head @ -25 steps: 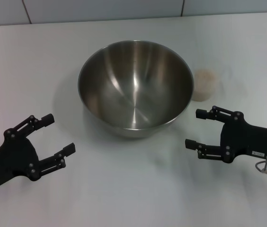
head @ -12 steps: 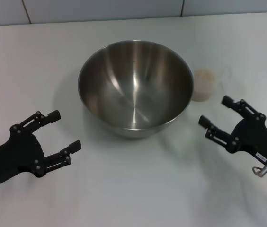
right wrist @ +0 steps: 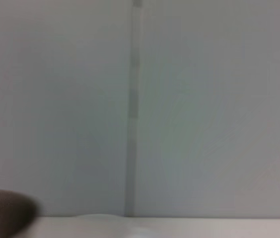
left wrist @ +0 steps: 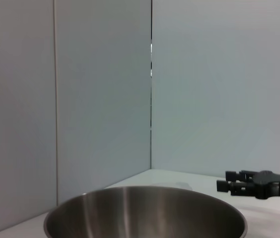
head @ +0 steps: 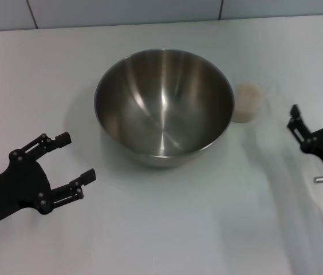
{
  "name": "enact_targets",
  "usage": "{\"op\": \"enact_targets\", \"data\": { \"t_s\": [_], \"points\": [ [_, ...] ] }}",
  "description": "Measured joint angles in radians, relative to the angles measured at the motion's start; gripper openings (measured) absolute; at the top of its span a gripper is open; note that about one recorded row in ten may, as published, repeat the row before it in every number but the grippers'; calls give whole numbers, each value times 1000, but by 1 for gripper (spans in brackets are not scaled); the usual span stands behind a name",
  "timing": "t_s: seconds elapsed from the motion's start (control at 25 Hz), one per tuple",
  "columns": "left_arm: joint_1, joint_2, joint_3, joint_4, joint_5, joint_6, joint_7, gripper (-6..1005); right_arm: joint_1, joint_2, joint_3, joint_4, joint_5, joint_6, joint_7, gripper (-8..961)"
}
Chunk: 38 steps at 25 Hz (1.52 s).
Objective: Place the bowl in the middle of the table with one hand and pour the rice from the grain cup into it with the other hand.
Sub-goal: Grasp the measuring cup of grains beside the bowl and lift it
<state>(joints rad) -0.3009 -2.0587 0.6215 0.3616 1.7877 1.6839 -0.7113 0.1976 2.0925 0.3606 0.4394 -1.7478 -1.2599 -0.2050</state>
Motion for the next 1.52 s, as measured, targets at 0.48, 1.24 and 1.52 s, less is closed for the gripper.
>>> {"op": "enact_targets", "data": {
  "t_s": [0.48, 1.24, 1.52],
  "points": [
    [7, 0, -7, 2, -5, 14, 0, 860, 55, -2, -63, 25, 81, 47, -70, 831],
    [8, -3, -17, 0, -8, 34, 1, 859, 144, -1, -63, -71, 87, 128, 23, 831],
    [8, -3, -19, 0, -20, 42, 2, 860, 178, 0, -59, -90, 88, 155, 33, 831]
  ]
}}
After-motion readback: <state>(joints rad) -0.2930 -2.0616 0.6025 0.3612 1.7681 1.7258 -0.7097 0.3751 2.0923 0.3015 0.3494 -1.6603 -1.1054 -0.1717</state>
